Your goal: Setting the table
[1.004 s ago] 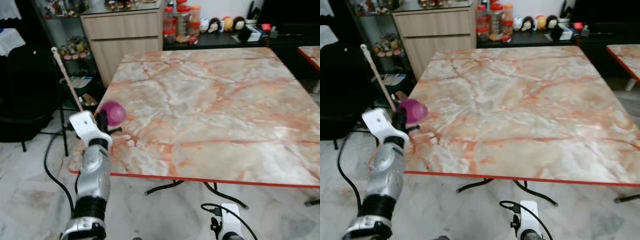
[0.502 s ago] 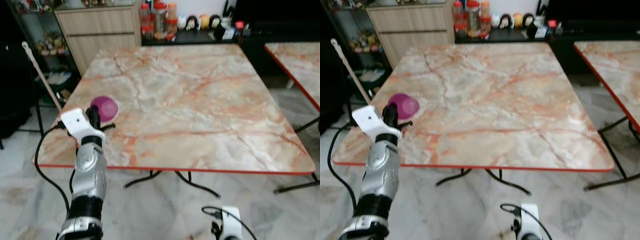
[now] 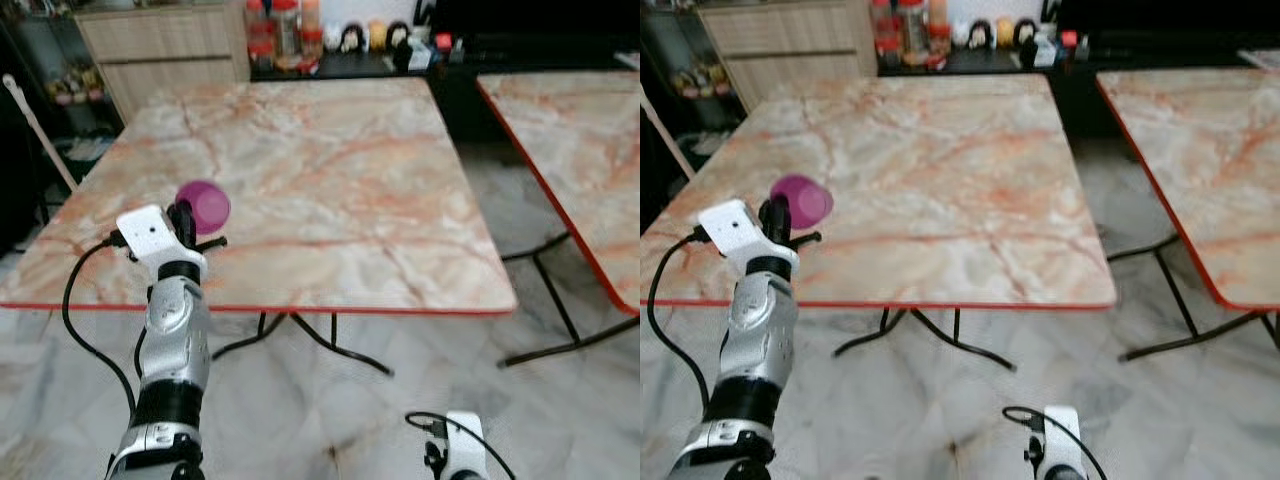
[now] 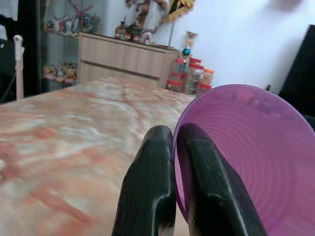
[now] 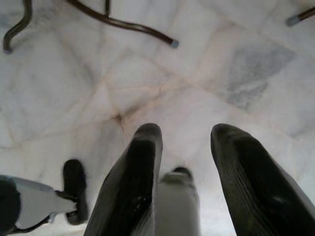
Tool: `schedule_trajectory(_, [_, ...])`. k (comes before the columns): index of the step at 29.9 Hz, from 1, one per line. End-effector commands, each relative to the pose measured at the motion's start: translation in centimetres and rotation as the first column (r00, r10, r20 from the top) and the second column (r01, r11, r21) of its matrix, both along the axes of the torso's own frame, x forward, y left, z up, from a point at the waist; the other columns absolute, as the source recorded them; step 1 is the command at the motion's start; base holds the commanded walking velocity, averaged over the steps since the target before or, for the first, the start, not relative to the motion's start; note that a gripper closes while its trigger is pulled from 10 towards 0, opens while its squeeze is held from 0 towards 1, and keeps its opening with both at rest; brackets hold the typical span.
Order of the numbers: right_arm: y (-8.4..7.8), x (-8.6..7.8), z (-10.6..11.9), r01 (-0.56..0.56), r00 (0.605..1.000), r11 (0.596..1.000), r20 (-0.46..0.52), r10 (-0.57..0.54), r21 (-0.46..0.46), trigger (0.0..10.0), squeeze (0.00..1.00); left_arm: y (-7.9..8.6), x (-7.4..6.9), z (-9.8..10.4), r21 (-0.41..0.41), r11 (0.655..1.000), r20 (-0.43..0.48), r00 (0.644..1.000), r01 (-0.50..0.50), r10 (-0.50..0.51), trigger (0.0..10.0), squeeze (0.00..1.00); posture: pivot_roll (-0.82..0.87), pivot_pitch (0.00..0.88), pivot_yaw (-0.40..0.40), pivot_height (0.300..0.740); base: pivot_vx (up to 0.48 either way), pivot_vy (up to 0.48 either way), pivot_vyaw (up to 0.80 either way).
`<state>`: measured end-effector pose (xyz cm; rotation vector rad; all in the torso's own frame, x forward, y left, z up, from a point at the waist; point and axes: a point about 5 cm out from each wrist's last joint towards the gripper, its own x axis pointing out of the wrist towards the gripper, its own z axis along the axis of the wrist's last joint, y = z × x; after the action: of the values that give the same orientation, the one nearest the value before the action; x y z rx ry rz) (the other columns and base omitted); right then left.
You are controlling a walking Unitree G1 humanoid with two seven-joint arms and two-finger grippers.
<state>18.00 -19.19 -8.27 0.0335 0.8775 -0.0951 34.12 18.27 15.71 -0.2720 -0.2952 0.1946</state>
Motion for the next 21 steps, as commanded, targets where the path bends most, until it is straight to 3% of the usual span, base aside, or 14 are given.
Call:
schedule_trajectory(1, [-0.12, 0.01, 0.04, 0.016, 1.0, 1.0, 0.009, -0.016, 0.004, 10.0, 0.0, 0.37, -0.22, 0.26, 0.005, 1.0, 0.011, 1.0, -0.015, 0.015, 10.0, 0.0, 0.05, 0.037, 0.069, 0.712, 0.0, -0.48, 0.0])
schedule_trajectory(7, [-0.08, 0.03, 0.11, 0.025, 0.999, 1.0, 0.027, -0.026, 0.013, 10.0, 0.0, 0.74, -0.52, 0.12, 0.01, 1.0, 0.008, 1.0, -0.025, 0.025, 10.0, 0.0, 0.06, 0.036, 0.068, 0.712, 0.0, -0.48, 0.0])
schedule_trajectory(11, [-0.2, -0.03, 0.09, 0.02, 1.0, 1.0, 0.023, -0.021, 0.004, 10.0, 0.0, 0.58, -0.43, 0.09, 0.009, 1.0, 0.01, 1.0, -0.021, 0.021, 10.0, 0.0, 0.06, 0.038, 0.072, 0.74, 0.0, -0.48, 0.0])
schedule_trajectory(21, [-0.25, -0.18, 0.02, 0.026, 0.999, 1.0, 0.021, -0.027, 0.007, 10.0, 0.0, 0.4, -0.38, 0.16, 0.009, 1.0, 0.008, 1.0, -0.013, 0.012, 10.0, 0.0, 0.05, 0.036, 0.074, 0.74, 0.0, -0.48, 0.0])
